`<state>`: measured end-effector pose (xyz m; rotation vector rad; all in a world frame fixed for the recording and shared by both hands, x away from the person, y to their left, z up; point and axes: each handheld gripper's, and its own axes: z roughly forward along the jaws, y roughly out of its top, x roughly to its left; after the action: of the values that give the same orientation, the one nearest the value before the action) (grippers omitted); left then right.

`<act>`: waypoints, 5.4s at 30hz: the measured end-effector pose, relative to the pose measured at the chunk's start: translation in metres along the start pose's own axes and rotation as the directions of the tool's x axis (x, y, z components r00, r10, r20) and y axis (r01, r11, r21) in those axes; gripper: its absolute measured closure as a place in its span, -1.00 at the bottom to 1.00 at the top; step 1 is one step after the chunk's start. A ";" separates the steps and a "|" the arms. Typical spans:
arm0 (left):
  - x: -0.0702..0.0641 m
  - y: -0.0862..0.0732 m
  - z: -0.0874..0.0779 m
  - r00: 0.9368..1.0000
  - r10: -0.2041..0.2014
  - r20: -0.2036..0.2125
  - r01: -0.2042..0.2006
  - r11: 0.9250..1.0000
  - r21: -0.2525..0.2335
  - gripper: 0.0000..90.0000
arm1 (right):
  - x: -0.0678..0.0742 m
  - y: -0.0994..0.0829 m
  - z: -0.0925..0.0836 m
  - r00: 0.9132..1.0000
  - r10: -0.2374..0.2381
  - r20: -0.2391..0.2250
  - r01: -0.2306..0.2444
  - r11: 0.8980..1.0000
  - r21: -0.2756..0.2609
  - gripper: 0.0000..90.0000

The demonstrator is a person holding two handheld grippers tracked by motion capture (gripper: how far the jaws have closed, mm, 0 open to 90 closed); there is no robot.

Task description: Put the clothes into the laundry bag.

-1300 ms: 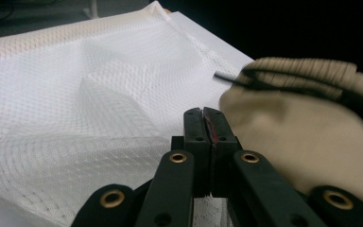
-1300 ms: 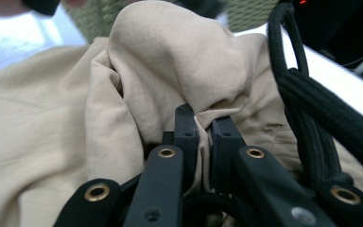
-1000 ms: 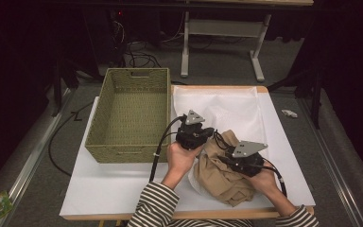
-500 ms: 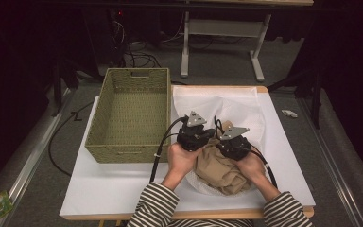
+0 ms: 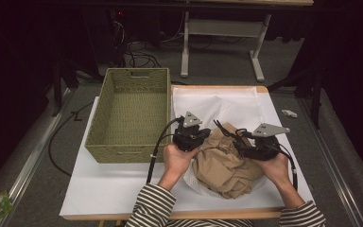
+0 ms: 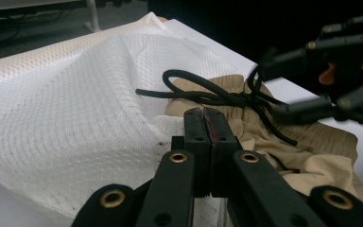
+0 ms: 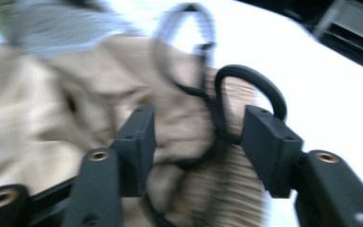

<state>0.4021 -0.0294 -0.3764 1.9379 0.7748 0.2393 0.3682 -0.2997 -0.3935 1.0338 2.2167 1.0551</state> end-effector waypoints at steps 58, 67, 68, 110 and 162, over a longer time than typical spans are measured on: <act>-0.007 0.018 -0.006 0.999 0.016 0.047 -0.013 0.998 -0.064 0.99 | 0.038 0.002 0.054 0.972 -0.158 -0.175 0.181 0.976 0.119 0.81; 0.001 0.014 -0.011 1.000 0.002 0.029 0.000 0.999 -0.054 0.99 | 0.028 0.003 0.006 0.982 -0.081 -0.169 0.085 0.996 0.014 0.20; 0.001 0.014 -0.011 1.000 0.001 0.027 0.000 0.999 -0.055 0.99 | 0.024 0.004 0.002 0.984 -0.077 -0.160 0.079 0.997 0.006 0.18; -0.018 0.026 -0.020 0.996 0.072 0.060 -0.066 0.993 -0.101 0.99 | 0.012 0.016 0.053 0.995 -0.093 -0.026 0.094 0.992 0.080 0.90; -0.016 0.009 -0.015 0.996 0.066 0.067 -0.063 0.997 -0.040 0.98 | 0.026 0.003 0.073 0.997 -0.081 0.014 0.079 0.991 0.106 0.68</act>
<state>0.3863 -0.0308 -0.3585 1.9268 0.6588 0.2244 0.4025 -0.2455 -0.4366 0.9856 2.2997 0.8992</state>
